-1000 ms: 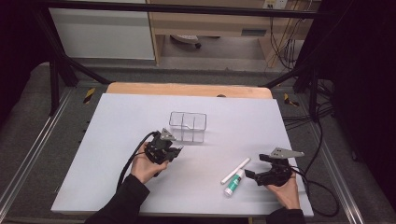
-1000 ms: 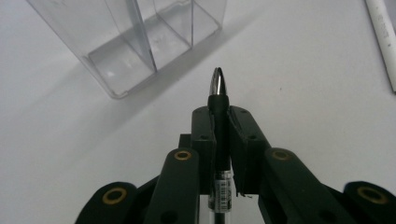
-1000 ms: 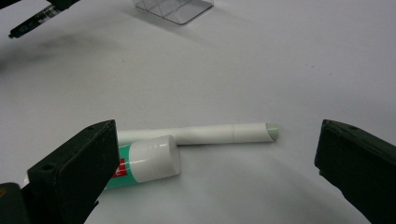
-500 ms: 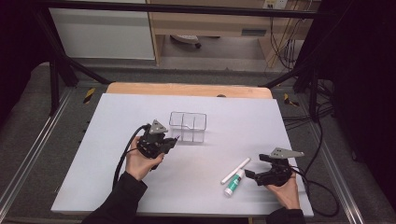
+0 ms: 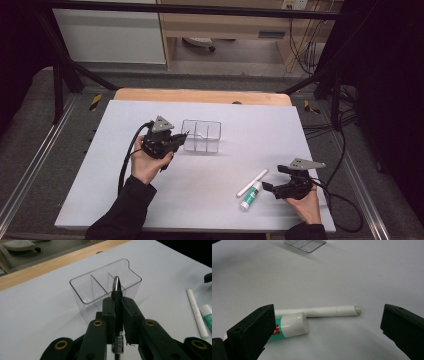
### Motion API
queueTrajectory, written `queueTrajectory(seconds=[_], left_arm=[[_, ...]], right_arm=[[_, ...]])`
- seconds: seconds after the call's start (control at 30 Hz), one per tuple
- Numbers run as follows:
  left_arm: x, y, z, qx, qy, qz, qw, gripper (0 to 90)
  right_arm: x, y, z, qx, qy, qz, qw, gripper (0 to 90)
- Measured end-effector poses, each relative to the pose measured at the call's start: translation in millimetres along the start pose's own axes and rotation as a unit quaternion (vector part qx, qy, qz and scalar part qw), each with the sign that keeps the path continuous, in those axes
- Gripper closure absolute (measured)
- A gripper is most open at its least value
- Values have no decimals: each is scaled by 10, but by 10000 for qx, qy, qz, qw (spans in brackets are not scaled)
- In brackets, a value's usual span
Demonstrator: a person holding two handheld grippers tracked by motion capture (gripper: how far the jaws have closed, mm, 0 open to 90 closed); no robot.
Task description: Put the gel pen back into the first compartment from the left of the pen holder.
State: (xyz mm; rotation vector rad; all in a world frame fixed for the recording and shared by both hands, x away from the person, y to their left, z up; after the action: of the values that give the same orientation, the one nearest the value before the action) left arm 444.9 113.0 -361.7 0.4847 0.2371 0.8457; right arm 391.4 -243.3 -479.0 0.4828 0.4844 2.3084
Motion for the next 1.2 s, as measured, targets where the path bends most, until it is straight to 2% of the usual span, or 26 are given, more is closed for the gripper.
queueTrajectory(seconds=[0.27,0.47,0.77,0.97,1.2], left_arm=[[57,9,212,-330,39,176,9993,797],[104,-57,360,-458,118,279,9985,797],[143,-104,659,-807,196,355,9959,797],[180,-155,787,-916,175,478,9945,797],[262,-301,822,-940,226,554,9938,797]], right_arm=[[-2,0,-1,1,15,0,10000,3],[-4,-5,-4,21,33,-2,10000,4],[-5,-3,-4,18,37,-2,10000,3],[-2,-8,-9,43,37,-1,10000,3],[-5,-4,-6,23,43,1,10000,4]])
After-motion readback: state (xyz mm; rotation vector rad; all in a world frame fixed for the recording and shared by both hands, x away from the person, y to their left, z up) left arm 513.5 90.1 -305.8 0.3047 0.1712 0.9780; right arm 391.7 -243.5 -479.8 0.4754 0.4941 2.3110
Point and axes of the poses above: each handheld gripper's, and its own axes: y roughly backward along the jaws, z roughly out of its top, x roughly to its left, the point moved 6 cm from there along -y, roughly forward along the jaws, and after that the axes turned 5 degrees about -x, right-handed, at the moved point
